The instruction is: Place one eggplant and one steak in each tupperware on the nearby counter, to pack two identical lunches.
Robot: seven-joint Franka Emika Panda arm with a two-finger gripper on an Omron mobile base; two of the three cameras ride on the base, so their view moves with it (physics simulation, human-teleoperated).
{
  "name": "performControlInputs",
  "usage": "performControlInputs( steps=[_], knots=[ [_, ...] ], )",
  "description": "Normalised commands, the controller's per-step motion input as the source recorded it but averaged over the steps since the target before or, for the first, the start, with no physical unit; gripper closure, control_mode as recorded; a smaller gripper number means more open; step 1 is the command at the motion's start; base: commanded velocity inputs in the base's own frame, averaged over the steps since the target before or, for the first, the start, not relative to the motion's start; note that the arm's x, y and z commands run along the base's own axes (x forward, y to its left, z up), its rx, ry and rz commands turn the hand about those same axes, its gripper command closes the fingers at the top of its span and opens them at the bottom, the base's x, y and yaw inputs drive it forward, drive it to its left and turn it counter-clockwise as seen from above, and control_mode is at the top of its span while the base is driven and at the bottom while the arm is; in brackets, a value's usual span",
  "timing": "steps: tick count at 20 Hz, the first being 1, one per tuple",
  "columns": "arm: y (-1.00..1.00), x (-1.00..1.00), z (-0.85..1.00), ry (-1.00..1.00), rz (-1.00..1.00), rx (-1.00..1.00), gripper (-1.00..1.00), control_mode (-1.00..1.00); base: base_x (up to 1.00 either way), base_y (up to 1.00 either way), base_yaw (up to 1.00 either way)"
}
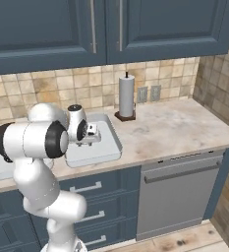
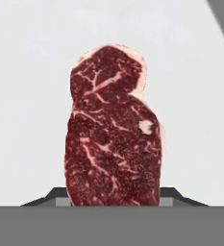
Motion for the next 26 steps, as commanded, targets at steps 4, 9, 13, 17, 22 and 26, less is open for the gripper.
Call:
performControlInputs(
  steps=[4, 9, 13, 17, 22, 26],
  knots=[
    [0.09, 0.85, -0.32, 0.0, -0.06, 0.01, -1.0, -1.0, 0.0, 0.0, 0.0],
    [0.0, 0.32, 0.26, 0.01, -0.1, 0.0, -1.0, -1.0, 0.0, 0.0, 0.0],
    [0.0, 0.0, 0.65, -0.04, -0.1, 0.0, -1.0, -1.0, 0.0, 0.0, 0.0],
    [-0.04, -0.6, 0.69, -0.04, -0.11, 0.05, -1.0, -1.0, 0.0, 0.0, 0.0],
    [-0.38, -1.0, 0.11, -0.08, -0.09, 0.08, -1.0, -1.0, 0.0, 0.0, 0.0],
    [-0.34, -1.0, 0.15, -0.06, -0.09, 0.07, -1.0, -1.0, 0.0, 0.0, 0.0]
  ],
)
